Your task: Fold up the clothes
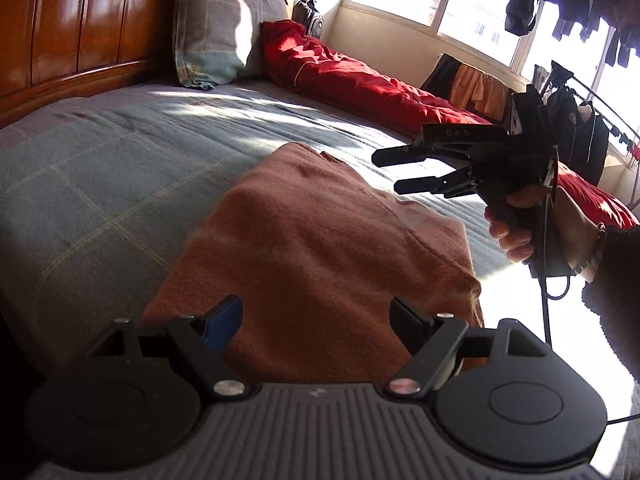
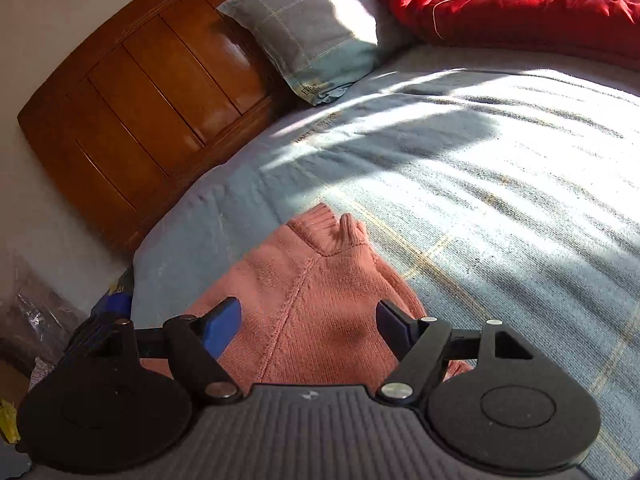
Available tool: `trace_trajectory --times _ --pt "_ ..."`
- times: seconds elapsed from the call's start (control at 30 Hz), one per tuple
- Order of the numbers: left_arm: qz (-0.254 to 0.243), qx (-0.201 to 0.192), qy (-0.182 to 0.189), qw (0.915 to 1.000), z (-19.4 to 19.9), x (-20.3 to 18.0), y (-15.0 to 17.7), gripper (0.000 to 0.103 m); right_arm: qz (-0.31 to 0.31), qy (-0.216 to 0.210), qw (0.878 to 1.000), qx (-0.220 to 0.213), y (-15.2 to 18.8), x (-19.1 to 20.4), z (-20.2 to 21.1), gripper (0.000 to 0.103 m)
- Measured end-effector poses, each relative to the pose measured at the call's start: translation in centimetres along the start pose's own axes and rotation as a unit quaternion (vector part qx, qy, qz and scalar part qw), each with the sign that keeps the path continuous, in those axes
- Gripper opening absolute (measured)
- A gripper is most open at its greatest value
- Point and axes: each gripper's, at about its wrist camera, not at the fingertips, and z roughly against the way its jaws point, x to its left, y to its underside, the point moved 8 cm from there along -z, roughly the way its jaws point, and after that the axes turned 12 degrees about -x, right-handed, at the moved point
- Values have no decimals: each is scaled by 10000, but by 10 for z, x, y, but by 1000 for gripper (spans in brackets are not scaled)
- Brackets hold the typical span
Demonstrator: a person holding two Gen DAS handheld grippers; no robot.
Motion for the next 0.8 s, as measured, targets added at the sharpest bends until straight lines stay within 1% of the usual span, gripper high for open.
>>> trace_trajectory --times 0.07,0.13,0.2,0.23,0.27,0.37,0.47,0.57,0.63,0.7,0.73,0.77,0.8 --pt "95 -34 45 9999 0 0 3 81 121 -112 9998 84 -2 10 -12 80" --pt "153 -35 126 9998 2 -1 8 81 124 -144 9994 283 3 14 -31 80" --pt "169 -11 157 9997 6 1 13 81 194 48 9990 407 9 9 -48 80" --pt "178 -5 168 9997 7 2 13 81 297 231 9987 355 10 4 -51 80" --pt "186 2 180 9997 8 4 13 81 314 325 9986 272 10 1 -49 80" --pt "214 -75 218 9995 11 11 6 81 171 222 9996 106 11 1 -27 80" --pt "355 -247 220 9988 9 19 -9 81 382 120 9992 6 10 10 5 82" --pt "560 -386 569 9961 -4 15 -31 81 613 -34 9981 17 13 20 37 83" --pt "614 -385 757 9945 -18 6 -46 81 871 -119 9960 155 25 27 54 84" --pt "485 -328 956 9937 -36 -8 -59 81 1331 -114 9905 339 46 34 63 85" --pt "402 -296 1047 9933 -46 -15 -65 81 1654 -44 9848 535 60 36 64 87" --pt "270 -172 1141 9930 -57 -22 -67 81 2060 102 9758 731 76 35 61 88" --pt "167 40 1183 9928 -72 -27 -66 81 2343 157 9698 664 84 36 61 89"
